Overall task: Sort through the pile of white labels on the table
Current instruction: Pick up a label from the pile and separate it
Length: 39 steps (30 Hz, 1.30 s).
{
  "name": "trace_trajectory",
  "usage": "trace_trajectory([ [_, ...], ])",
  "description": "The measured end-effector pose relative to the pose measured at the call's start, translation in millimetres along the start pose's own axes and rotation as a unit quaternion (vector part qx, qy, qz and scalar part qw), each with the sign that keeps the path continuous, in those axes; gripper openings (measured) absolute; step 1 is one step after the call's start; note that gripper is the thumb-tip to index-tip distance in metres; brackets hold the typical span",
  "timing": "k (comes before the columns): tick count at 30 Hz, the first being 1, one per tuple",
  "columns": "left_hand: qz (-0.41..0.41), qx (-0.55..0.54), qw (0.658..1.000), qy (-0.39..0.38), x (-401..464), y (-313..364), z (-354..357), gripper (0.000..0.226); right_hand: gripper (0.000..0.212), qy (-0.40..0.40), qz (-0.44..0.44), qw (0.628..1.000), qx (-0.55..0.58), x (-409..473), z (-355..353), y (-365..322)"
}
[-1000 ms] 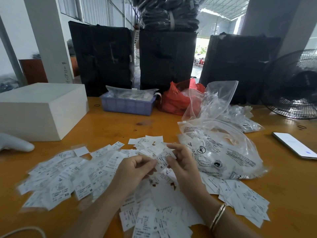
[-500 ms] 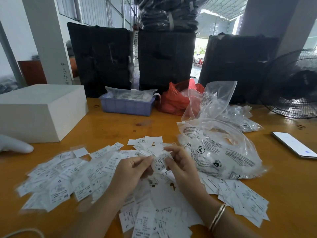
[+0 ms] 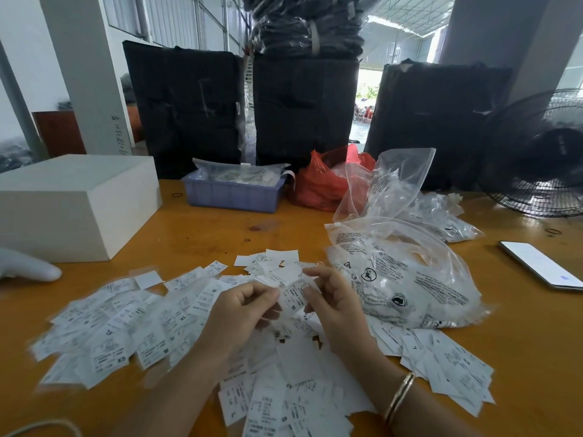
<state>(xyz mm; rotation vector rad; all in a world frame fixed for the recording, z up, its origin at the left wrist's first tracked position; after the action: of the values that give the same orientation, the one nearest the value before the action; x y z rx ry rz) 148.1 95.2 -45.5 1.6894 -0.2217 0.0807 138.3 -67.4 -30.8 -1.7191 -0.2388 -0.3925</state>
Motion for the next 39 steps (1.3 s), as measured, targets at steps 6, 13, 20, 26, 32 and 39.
trace_trajectory([
  [6,-0.001,0.005,1.000,0.004,1.1,-1.2,-0.3,0.014,0.032,-0.013,-0.010,1.000,0.016,-1.9,2.0,-2.5],
  [13,0.091,0.089,0.991,0.043,-1.1,14.1,-5.5,0.017,0.035,-0.045,-0.009,0.999,-0.012,-3.8,12.3,-5.6],
  [20,0.138,0.111,0.982,0.065,-6.1,22.0,-5.1,0.018,0.038,-0.012,0.053,0.998,0.036,-1.1,5.7,1.3],
  [26,0.161,0.090,0.977,0.104,-5.5,23.9,-13.1,0.015,0.030,-0.018,0.010,0.998,-0.060,-5.1,11.6,-12.4],
  [32,0.123,0.033,0.989,0.068,-3.9,19.0,-6.9,0.033,0.009,-0.063,0.053,0.992,-0.097,-6.2,28.0,-6.6],
  [39,0.071,0.037,0.997,0.011,1.3,6.7,1.7,0.013,0.019,-0.007,0.058,0.995,-0.076,-0.9,8.5,-9.2],
])
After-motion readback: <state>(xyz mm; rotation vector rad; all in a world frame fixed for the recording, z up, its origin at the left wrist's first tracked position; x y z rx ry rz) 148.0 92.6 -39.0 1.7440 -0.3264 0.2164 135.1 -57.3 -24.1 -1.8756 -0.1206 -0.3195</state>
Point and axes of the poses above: each hand's wrist, its own x-axis towards the middle knuckle, its own z-axis out of the palm, y = z × x, the point moved 9 cm from there along x, towards the middle knuckle, and after that the axes turned 7 degrees about z, right-handed, at the moved point
